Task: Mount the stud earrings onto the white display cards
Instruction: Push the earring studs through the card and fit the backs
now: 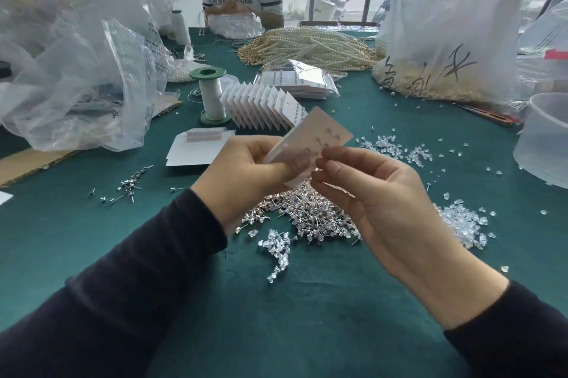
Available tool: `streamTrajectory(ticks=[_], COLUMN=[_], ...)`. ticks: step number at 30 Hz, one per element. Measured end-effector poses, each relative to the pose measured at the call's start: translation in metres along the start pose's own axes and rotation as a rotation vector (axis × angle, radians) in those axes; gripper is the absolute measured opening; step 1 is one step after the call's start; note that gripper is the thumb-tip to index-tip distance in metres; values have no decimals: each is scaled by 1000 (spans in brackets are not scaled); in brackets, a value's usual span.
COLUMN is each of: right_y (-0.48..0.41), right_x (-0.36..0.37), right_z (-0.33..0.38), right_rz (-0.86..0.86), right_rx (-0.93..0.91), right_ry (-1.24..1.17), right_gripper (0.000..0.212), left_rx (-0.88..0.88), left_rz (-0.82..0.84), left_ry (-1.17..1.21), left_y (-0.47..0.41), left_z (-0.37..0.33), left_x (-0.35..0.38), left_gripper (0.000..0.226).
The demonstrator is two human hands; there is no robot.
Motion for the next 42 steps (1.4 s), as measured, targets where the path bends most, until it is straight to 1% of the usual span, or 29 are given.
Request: streamTrajectory(ticks=[2,4,7,8,10,13,17,18,20,23,24,26,28,30,31,33,36,39,42], right_y=[2,5,12,15,20,23,28,31,36,36,34,25,14,10,12,22,37,39,39], right_x=[2,5,16,20,27,30,36,39,46,49,48,40,29,25,26,37,52,53,52], right_z=[5,11,19,21,24,27,32,32,26,2,-2,3,17,23,21,10,-12,-17,-15], right_rz=[14,30,88,112,158,196,274,301,371,502,507,418,305,280,306,423,584,624,610], right_rx=[-74,-196,-378,-432,-524,-591,-658,-698,-772,-731,-730,-741,-735,-717,-708,-683,-667,-651,-665], right_ry=[111,307,529,572,649,717,761,814,1007,1247,1305,1375,1375,1379,1359,1309,1332,1332,1369], right_gripper=[16,19,21,23,26,28,22,17,9,4,6,12,15,13,11,9,10,10,10], left_rx=[-79,-101,-113,-129,-148,-157,-198,-219,-248,-284,-293,-300,-299,-297,-298,-298,-294,-292,-302], left_rz=[-38,-74,-84,-78,-58,-42,-85,-115,-188,-251,-264,-300,-338,-365,-375,-389,-389,-366,-323], left_ry=[47,4,-6,15,53,70,78,111,170,212,221,219,211,207,204,192,182,163,145], left_y=[-2,-3,-4,-4,-4,-7,-7,-7,-7,-6,-5,-4,-4,-4,-5,-5,-5,-5,-4], left_z=[8,12,12,12,12,10,10,11,12,15,15,16,17,18,18,18,19,19,20], left_x=[-4,-8,-12,-13,-14,-17,-24,-26,-33,-39,-40,-42,-46,-48,-49,-50,-50,-47,-42], left_gripper=[14,7,7,8,21,27,35,36,39,40,38,34,29,25,27,29,20,17,19])
Point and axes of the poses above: each hand's wrist, its own y-axis away from the middle knuckle, its own x-axis out of the palm, z = x × y, the point moved 10 cm from there along -y, towards the middle knuckle, and after that the axes turned 9 degrees about -z, right-handed, at the moved point
